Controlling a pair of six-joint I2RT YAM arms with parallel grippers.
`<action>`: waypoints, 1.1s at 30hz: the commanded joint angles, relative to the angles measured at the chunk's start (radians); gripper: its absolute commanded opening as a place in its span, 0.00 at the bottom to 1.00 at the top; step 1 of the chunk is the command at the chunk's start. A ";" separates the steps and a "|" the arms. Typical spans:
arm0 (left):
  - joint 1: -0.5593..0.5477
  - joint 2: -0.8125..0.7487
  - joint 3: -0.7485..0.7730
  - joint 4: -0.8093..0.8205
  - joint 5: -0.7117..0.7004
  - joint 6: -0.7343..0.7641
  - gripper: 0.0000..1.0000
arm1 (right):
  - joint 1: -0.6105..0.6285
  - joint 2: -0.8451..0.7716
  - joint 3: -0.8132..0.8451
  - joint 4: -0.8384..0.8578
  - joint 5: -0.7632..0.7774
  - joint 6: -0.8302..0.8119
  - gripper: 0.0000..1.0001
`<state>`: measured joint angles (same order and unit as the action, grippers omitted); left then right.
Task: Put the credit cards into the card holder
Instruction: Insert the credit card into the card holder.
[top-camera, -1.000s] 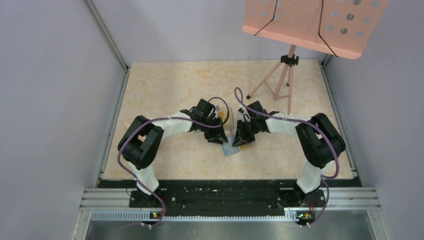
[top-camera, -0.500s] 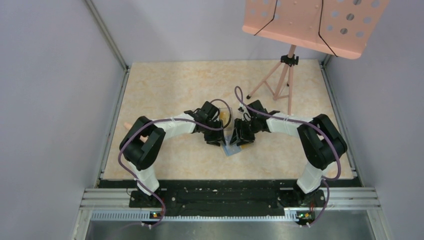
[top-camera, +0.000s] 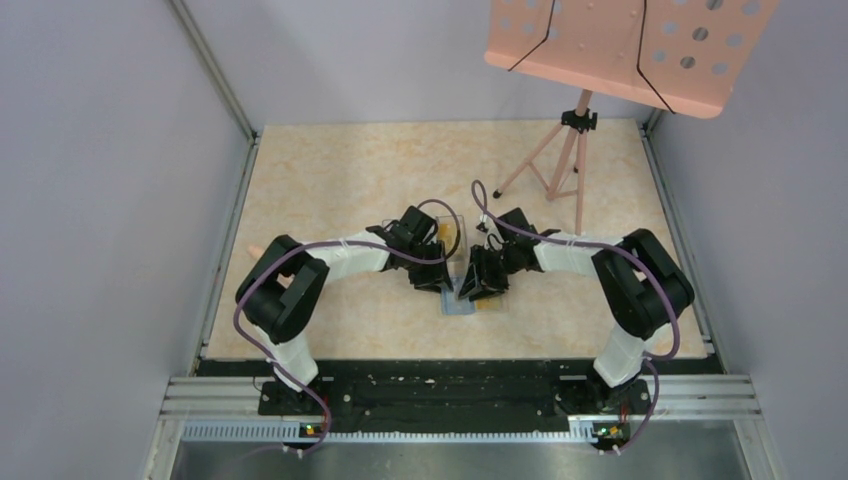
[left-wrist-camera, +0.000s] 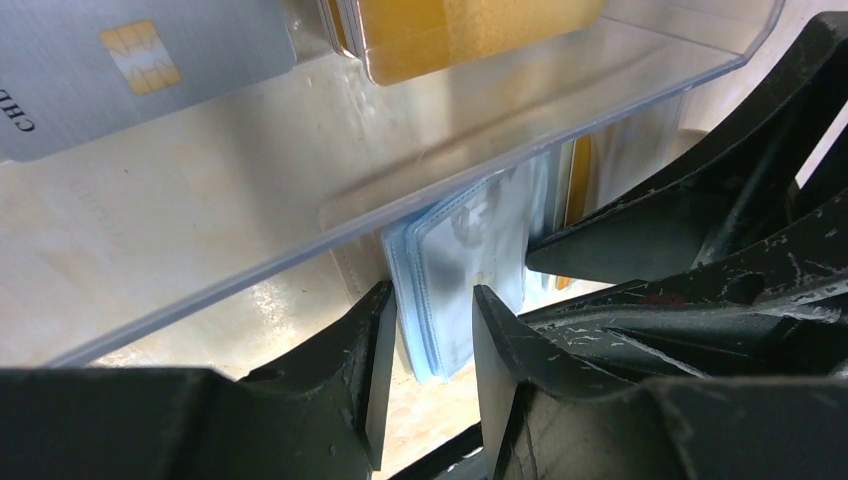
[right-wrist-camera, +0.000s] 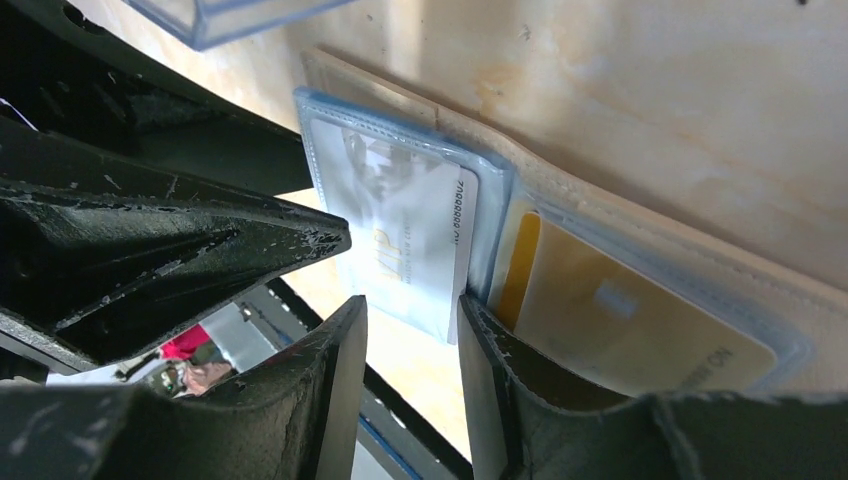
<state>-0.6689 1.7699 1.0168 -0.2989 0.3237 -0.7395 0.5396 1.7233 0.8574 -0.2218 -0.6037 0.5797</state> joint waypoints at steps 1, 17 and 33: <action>-0.007 -0.037 -0.024 0.023 0.000 -0.034 0.39 | 0.016 0.020 -0.027 0.022 -0.023 0.013 0.39; -0.069 -0.084 0.067 -0.156 -0.120 -0.002 0.43 | 0.014 0.024 -0.056 0.073 -0.033 0.043 0.39; -0.070 -0.024 0.066 -0.126 -0.081 -0.012 0.43 | 0.014 0.018 -0.076 0.088 -0.036 0.049 0.39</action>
<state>-0.7357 1.7218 1.0523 -0.4095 0.2554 -0.7532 0.5396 1.7290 0.8112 -0.1410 -0.6640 0.6361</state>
